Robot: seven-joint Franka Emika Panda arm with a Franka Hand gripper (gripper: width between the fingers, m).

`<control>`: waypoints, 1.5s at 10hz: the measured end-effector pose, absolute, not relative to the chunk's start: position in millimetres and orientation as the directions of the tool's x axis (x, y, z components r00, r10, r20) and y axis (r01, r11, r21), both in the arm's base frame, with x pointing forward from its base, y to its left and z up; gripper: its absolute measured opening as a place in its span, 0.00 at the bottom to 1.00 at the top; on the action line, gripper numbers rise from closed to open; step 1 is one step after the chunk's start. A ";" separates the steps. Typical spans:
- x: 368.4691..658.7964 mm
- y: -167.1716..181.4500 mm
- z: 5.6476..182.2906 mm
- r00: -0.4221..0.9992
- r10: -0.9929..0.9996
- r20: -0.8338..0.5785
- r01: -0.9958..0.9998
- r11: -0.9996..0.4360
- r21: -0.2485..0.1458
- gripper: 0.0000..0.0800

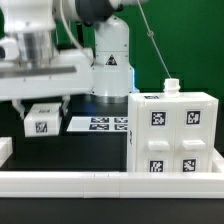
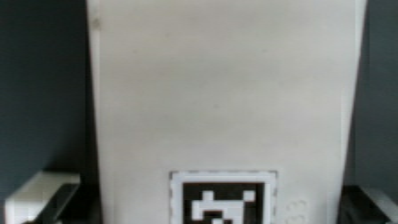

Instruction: Assemble cabinet

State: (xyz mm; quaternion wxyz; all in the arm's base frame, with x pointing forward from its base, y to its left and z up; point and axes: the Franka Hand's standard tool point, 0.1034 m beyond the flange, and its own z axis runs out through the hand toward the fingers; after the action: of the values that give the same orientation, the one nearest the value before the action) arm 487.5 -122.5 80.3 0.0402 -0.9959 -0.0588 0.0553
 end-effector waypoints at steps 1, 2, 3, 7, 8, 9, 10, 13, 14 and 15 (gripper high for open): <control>498.6 -108.4 104.4 0.986 0.117 -0.115 0.105 -0.989 -0.103 0.69; 508.7 -94.0 122.3 0.989 0.097 -0.112 0.086 -0.991 -0.102 0.69; 510.9 -85.8 124.8 0.988 0.115 -0.104 0.104 -0.989 -0.103 0.69; 510.1 -87.2 120.6 0.988 0.109 -0.108 0.099 -0.991 -0.094 0.69; 525.3 -73.9 136.9 0.990 0.128 -0.061 0.125 -0.991 -0.046 0.69; 534.3 -60.8 153.1 0.988 0.147 -0.045 0.146 -0.989 -0.037 0.69; 546.1 -47.0 168.4 0.987 0.158 -0.027 0.157 -0.987 -0.032 0.69; 561.8 -9.0 186.9 0.988 0.152 -0.008 0.152 -0.988 -0.015 0.69; 560.6 -12.7 185.3 0.988 0.152 -0.010 0.152 -0.988 -0.016 0.69; 560.4 -13.0 184.9 0.988 0.151 -0.010 0.151 -0.988 -0.016 0.69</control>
Offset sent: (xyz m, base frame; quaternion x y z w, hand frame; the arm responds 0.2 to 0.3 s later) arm 0.0000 0.0000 0.0000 0.0000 0.0000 0.0000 1.0000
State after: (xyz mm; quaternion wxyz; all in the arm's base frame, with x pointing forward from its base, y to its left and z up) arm 560.4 -13.0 184.9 0.0075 -0.9971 -0.0756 0.0058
